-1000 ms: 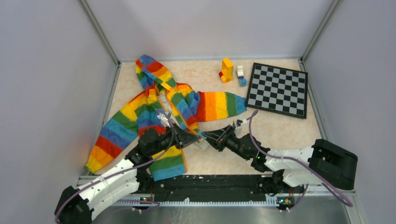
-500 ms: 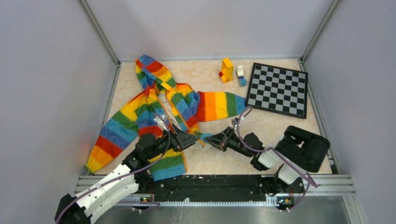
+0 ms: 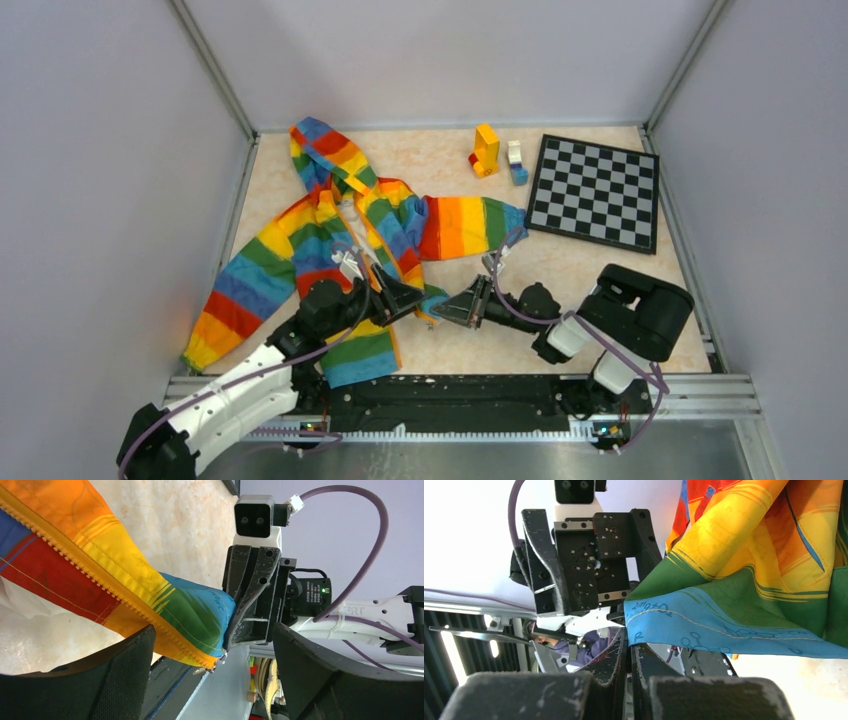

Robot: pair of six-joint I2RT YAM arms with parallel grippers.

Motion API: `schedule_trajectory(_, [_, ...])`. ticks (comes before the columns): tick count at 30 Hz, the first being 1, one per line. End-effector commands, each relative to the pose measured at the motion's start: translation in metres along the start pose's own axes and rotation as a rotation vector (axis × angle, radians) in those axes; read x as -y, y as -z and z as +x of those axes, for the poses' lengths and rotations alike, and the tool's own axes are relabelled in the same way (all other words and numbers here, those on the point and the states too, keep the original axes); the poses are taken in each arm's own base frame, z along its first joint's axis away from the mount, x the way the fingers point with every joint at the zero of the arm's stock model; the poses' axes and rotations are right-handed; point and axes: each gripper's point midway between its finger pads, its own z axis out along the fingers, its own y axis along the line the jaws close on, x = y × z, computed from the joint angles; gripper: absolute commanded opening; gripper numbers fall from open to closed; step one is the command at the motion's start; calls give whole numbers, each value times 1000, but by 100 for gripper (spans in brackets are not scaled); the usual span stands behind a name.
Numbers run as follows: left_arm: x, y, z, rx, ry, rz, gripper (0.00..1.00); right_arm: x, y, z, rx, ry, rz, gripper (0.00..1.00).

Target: Zip up the jacket

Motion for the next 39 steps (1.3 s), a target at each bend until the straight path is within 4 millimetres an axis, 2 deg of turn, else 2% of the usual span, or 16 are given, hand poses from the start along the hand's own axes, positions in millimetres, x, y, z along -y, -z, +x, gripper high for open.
schedule_trajectory(1, [26,8,-8,29,-34,49,89,-53,4,-11,37,123,-227,0])
schedule_trajectory(9, [19,12,9,-53,129,37,85,-53,5,-12,43,142,-229,0])
schedule_trajectory(14, [5,10,18,-91,259,-38,91,-53,7,-14,54,151,-226,0])
schedule_trajectory(17, [6,8,21,-112,292,-17,94,-54,8,-14,56,155,-227,0])
schedule_trajectory(20, [3,6,20,-109,301,-31,92,-56,8,-14,55,160,-234,0])
schedule_trajectory(23, [5,2,12,-63,279,13,81,-57,8,-13,48,167,-231,0])
schedule_trajectory(27, [23,-5,-7,19,168,89,67,-53,11,-11,39,179,-206,0])
schedule_trajectory(32, [35,-18,-29,93,66,75,65,-50,12,-3,-7,197,-192,0])
schedule_trajectory(34, [43,-22,-32,94,16,82,52,-51,13,-2,-15,205,-195,0])
schedule_trajectory(39, [64,-24,-45,105,-166,47,6,-36,12,4,-61,233,-141,0])
